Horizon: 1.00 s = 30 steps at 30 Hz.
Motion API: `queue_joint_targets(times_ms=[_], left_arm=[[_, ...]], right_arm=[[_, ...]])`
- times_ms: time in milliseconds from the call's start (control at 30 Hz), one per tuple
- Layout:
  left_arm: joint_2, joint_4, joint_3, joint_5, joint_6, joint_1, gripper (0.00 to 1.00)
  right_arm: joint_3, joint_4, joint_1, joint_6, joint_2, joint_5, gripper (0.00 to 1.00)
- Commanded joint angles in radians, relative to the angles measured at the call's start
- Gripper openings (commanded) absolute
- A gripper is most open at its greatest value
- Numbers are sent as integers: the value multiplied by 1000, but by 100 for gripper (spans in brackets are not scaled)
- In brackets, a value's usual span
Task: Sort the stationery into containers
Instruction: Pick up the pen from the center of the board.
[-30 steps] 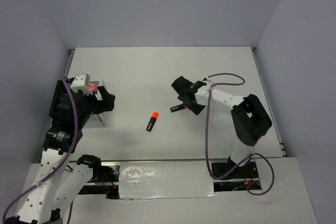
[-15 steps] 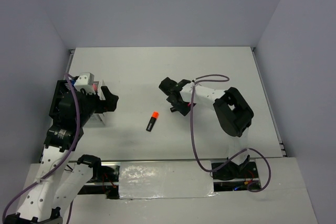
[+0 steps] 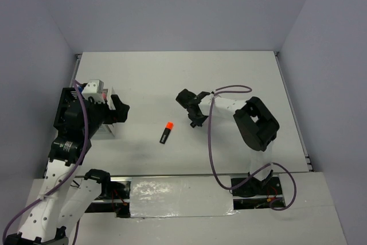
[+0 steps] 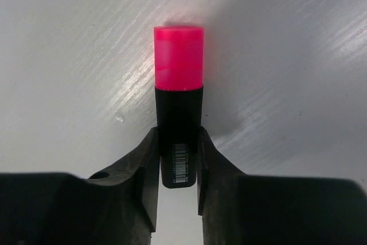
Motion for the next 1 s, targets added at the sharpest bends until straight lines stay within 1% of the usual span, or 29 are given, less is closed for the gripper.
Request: queue_joint_targets(times_ms=[0,33,67,100,133,167,200,233,267,300,333,367,400,433,467,500,533,567,600,633,700,833,967], left_arm=[[-1,20,20,-35,5,-5,99],[8,12,23,-51,-3,-5,99],[18,7,26,-49,-12,-5,99],[42,7,29,-36,-17,-5,99],[56,7,35,19,-26,-5,99],[79,18,35,64,-52,-5,99],[87,32,30,113,-73,-5,99],[91,53,6,229,-106,-6,99],[91,85,-9,291,-183,-6,99],[88,181,-34,351,-228,-6,99],[82,237,-81,401,-280,-12,99],[73,292,-98,466,-373,-23,99],[70,387,-115,477,-411,-63,99],[68,410,-123,462,-445,-93,99],[74,415,-117,386,-484,-130,99],[84,414,-109,338,-495,-168,99],[94,383,-88,289,-508,-242,99],[119,359,-79,237,-540,-276,99],[133,337,-71,156,-557,-325,99],[145,305,-65,124,-596,-343,98],[168,308,-69,68,-623,-399,98],[176,346,-94,21,-664,-451,97],[176,356,-105,6,-674,-463,92]], right_arm=[[-167,172,10,-23,-40,-68,0],[-208,257,15,-151,-74,-70,0],[-248,349,15,-239,-106,-90,0],[-326,532,19,-445,-170,-111,0],[-369,633,27,-561,-202,-143,0],[-409,795,35,-660,-236,-216,0],[-498,865,45,-759,-311,-250,0],[-543,913,58,-898,-357,-277,0],[-584,997,76,-951,-403,-304,0],[-667,1026,85,-1005,-504,-364,0],[-698,1043,93,-1075,-557,-383,0],[-718,1043,117,-1103,-601,-401,0],[-735,1030,130,-1132,-690,-415,0],[-735,1016,150,-1181,-730,-436,0],[-726,993,205,-1206,-800,-447,0],[-714,973,240,-1226,-828,-433,0],[-697,953,268,-1249,-850,-365,0],[-683,916,301,-1257,-870,-329,0],[-645,893,352,-1252,-888,-274,0],[-625,870,374,-1254,-891,-204,0],[-574,838,407,-1258,-887,-167,0],[-482,766,476,-1260,-841,-78,0],[-441,770,507,-1266,-841,-80,0]])
